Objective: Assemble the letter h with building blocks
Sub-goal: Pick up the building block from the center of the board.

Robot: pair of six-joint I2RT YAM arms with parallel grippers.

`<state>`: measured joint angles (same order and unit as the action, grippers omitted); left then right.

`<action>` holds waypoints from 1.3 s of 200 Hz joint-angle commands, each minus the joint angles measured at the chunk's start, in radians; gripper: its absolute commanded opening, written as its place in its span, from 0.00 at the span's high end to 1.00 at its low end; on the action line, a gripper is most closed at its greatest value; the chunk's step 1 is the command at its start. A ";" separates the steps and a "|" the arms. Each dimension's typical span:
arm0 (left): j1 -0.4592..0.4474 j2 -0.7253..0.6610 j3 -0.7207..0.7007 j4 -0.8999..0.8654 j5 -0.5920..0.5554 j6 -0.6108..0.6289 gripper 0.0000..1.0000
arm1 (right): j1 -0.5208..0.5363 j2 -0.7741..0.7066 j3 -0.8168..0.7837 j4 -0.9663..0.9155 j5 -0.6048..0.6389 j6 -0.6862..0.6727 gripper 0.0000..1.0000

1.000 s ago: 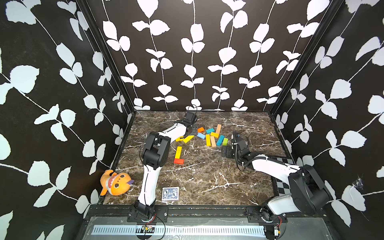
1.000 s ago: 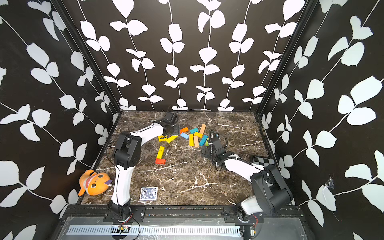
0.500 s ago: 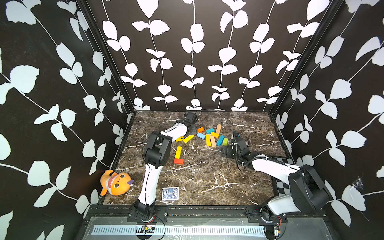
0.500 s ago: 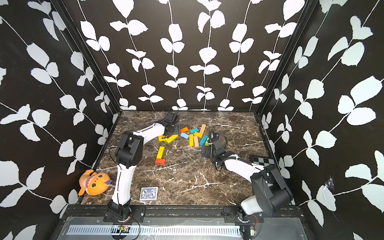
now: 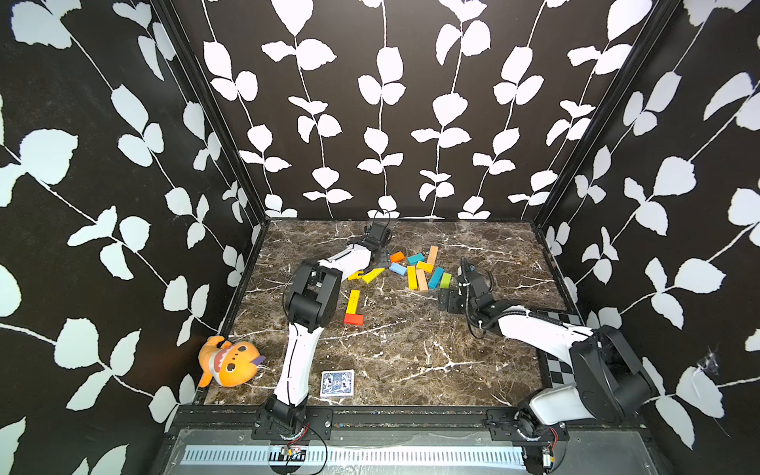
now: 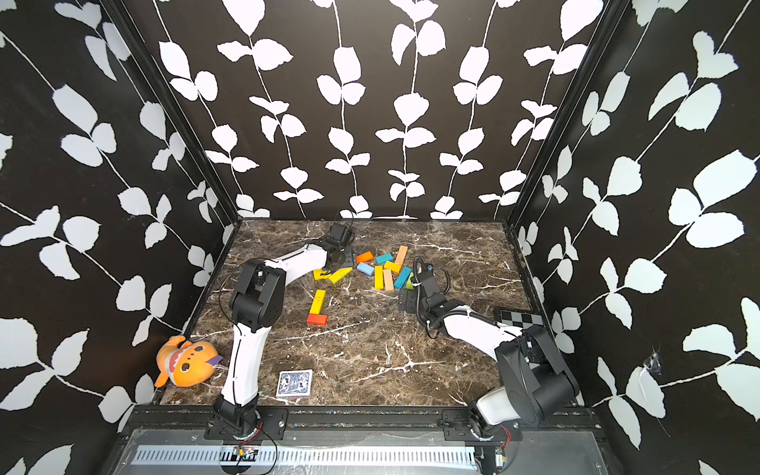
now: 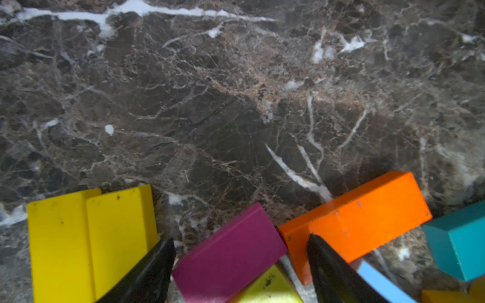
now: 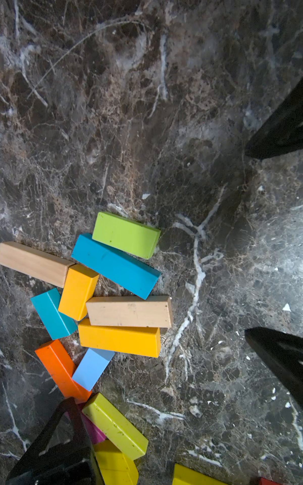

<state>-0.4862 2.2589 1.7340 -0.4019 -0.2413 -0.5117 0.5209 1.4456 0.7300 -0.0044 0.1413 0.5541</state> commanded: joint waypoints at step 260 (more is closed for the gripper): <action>-0.009 0.118 0.184 -0.257 -0.113 0.208 0.31 | -0.006 -0.007 0.005 0.020 0.008 0.013 0.01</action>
<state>-0.4931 2.3276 1.8549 -0.5602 -0.3141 -0.3637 0.5205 1.4471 0.7300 -0.0044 0.1410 0.5545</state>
